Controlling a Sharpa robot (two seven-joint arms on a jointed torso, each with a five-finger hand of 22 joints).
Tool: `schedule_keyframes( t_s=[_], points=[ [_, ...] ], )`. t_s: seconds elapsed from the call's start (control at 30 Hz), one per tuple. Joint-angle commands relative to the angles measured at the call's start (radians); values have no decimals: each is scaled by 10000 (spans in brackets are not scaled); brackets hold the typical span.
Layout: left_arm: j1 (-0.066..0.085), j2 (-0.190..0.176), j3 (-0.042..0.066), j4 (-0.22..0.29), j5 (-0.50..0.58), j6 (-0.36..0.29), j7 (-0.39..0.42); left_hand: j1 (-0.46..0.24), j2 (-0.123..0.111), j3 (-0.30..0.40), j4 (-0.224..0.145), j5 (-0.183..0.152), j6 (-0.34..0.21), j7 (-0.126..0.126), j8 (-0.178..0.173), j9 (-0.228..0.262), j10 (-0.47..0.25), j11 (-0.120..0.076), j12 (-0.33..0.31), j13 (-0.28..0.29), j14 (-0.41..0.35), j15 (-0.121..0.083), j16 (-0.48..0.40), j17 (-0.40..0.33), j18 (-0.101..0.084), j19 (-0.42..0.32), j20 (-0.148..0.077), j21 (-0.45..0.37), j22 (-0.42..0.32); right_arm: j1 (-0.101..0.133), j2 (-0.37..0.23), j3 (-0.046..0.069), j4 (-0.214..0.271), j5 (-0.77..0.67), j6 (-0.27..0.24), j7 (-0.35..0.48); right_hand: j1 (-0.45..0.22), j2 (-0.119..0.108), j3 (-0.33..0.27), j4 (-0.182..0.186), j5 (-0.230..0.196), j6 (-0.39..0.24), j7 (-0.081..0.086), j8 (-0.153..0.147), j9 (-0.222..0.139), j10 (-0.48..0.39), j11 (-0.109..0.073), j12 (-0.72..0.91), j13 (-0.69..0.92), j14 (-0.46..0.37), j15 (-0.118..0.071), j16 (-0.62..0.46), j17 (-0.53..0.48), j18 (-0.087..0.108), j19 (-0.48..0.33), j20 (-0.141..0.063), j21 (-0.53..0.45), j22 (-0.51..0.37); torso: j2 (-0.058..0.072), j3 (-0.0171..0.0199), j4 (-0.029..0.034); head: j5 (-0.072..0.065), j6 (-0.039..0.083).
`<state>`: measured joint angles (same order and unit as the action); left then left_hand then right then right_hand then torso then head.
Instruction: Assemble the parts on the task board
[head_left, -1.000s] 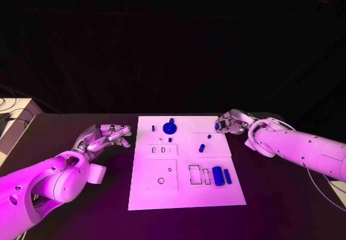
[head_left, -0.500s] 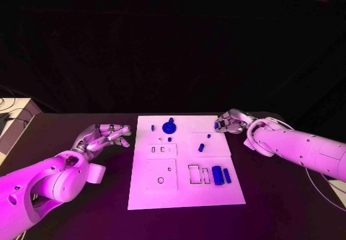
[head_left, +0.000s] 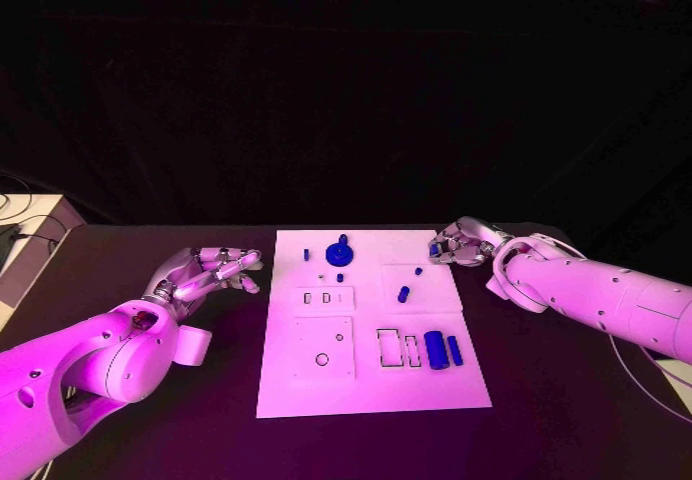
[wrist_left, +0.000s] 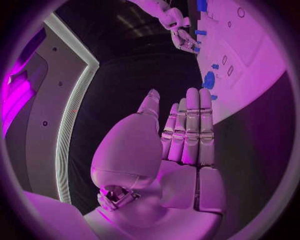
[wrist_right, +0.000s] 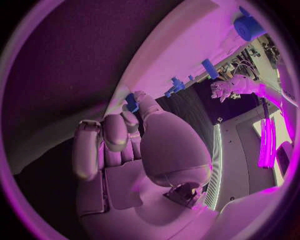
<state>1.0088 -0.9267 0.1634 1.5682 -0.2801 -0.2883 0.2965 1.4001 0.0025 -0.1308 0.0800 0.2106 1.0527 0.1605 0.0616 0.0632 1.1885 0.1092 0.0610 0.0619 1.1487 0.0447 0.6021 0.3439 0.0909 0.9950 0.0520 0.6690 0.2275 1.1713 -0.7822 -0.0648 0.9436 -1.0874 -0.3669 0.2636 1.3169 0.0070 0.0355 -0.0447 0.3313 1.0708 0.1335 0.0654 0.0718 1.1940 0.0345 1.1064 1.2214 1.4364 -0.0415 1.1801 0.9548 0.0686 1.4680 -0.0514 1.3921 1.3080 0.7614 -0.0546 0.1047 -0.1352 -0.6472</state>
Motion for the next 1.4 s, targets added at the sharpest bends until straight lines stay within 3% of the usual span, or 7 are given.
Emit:
schedule_keyframes(
  t_s=[0.03, 0.13, 0.33, 0.7, 1.03, 1.2, 1.4],
  points=[
    [-6, 5, 7, 14, -32, 174, 37, 5, 43, -9, -60, -54, -61, -12, 37, 11, -63, -22, 49, 2, -52, 24, -67, -12, 103, -42, 13, -45, -14, -9, 5, -4, 0, 59, -101, -33, 46, 138, 123, -38, 10, 135, -34, 44, 12, 11, -82, 65, 35, 6, -82, -39, 21, -188, 888, -86, 42, 2140, -1, -1, -6, 13, 1],
    [-6, 7, 7, 15, -32, 174, 37, 5, 43, -9, -60, -54, -61, -12, 37, 11, -63, -22, 49, 2, -52, 24, -67, -12, 103, -42, 13, -45, -14, -9, -2, -4, 13, 135, -281, -21, 167, 308, 338, -153, -443, 365, -137, 94, 34, 87, -148, 99, 81, 6, -136, -50, 27, -198, 889, -129, 56, 2143, 0, 3, -11, 34, 9],
    [-6, 17, 7, 11, -34, 168, 44, 14, 44, -4, -66, -53, -61, -12, 36, 10, -75, -20, 43, 0, -54, 25, -69, -13, 104, -40, 13, -45, -21, -9, -12, -4, 55, 271, -655, -40, 113, 293, 529, -296, -485, 793, -393, 283, 81, 234, -302, 70, 157, 19, -272, -101, 57, -229, 887, -270, 55, 2143, -4, 6, -7, 67, 8],
    [-1, 31, 7, 13, -248, 49, -181, 25, 46, -5, -75, -53, 60, -40, 46, 14, 201, -96, 77, 8, -4, -23, -37, 3, 107, 0, -13, -9, -11, 102, -103, 0, 501, 301, -1122, -413, 94, 328, 624, -468, -499, 773, -373, 300, 53, 275, -310, -60, 301, 44, -284, -145, 170, -262, 890, -332, 85, 2153, -30, 12, -15, 83, 36],
    [264, 90, 55, 32, -961, -198, -1789, -73, -45, -105, -34, -34, 944, -402, 111, 44, 2001, -813, 681, 259, 1037, -633, 1442, 945, 123, 876, -571, 1085, 585, 626, -366, 8, 2103, -583, -898, -2178, 61, 271, 599, -477, -680, 703, -310, 222, 34, 235, -266, -144, 287, 35, -249, -171, 188, -248, 886, -295, 49, 2143, -137, 100, -44, 173, 68],
    [607, 352, 64, -236, -1570, 214, -3145, -546, -188, -184, 23, -30, 1394, -665, 135, 241, 2222, -1054, 1878, 1371, 1092, -935, 3422, 2352, 46, 815, -1031, 2733, 1671, 821, -419, 7, 3244, -1311, -664, -3207, 74, 290, 622, -475, -766, 710, -311, 201, 34, 256, -263, -157, 289, 38, -253, -185, 199, -246, 886, -288, 48, 2143, -226, 127, -67, 261, 45],
    [977, 878, 60, -788, -2184, 702, -4285, -970, -390, 85, 370, 6, 1281, -769, 445, 936, 1268, -1158, 4130, 3449, 1602, -1089, 4956, 3738, 455, 836, -1158, 4534, 2937, 923, -279, -12, 4425, -2013, -463, -4147, 100, 283, 647, -501, -781, 713, -310, 183, 33, 269, -262, -169, 288, 37, -258, -207, 193, -246, 886, -289, 49, 2144, -365, 149, -101, 434, -20]
  ],
)
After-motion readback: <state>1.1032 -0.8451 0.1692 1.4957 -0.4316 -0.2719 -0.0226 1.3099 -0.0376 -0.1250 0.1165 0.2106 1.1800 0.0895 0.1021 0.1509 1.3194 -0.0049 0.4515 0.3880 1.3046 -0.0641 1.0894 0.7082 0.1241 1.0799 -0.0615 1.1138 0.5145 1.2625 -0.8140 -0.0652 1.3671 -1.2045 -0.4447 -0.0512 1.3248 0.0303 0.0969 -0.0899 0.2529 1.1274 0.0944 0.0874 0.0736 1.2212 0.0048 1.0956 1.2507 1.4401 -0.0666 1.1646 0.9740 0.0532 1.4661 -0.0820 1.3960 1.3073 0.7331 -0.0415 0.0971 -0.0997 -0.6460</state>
